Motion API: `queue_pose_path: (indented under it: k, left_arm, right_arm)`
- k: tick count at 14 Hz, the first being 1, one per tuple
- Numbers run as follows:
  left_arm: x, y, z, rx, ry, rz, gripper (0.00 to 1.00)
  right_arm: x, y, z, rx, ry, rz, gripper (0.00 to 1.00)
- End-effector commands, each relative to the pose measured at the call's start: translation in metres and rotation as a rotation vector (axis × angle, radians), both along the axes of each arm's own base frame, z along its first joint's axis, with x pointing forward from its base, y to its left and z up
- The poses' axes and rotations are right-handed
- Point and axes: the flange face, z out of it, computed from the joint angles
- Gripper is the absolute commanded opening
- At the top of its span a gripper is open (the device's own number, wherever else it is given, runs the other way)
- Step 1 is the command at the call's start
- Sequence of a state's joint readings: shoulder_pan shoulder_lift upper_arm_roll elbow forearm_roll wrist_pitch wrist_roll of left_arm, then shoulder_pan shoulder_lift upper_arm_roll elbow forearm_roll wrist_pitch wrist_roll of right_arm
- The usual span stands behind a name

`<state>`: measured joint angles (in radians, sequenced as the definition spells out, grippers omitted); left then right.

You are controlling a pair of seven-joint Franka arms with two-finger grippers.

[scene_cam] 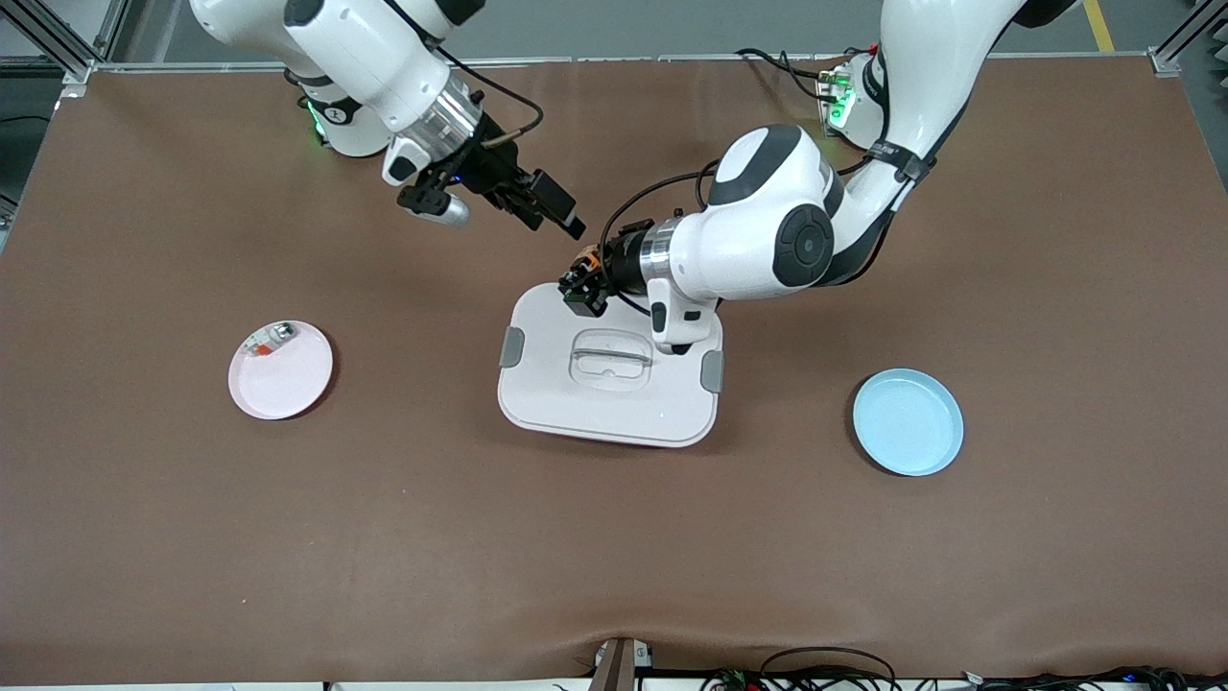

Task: Transfer orange switch to right arm and place
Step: 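Grasp the switch with the right gripper above the white box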

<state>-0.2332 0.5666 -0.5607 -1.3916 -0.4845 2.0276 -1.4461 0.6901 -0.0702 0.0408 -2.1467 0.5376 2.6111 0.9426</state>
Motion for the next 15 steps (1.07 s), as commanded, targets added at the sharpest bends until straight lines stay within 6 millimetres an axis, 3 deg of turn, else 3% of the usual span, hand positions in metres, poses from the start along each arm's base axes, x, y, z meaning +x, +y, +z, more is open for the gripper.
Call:
queue_pose_path:
  k: [1,7,15]
  left_arm:
    - [0.003,-0.003,0.005,-0.016,0.012,0.018,0.0]
    - [0.005,-0.003,0.008,-0.02,0.006,0.02,0.0]
    - [0.005,-0.002,0.008,-0.021,0.005,0.02,0.0]
  right_arm:
    - [0.006,0.009,-0.014,0.026,0.009,-0.039,1.0]
    - [0.027,0.025,-0.024,0.045,0.028,-0.076,1.0]
    - [0.026,0.036,-0.029,0.041,0.03,-0.061,1.0]
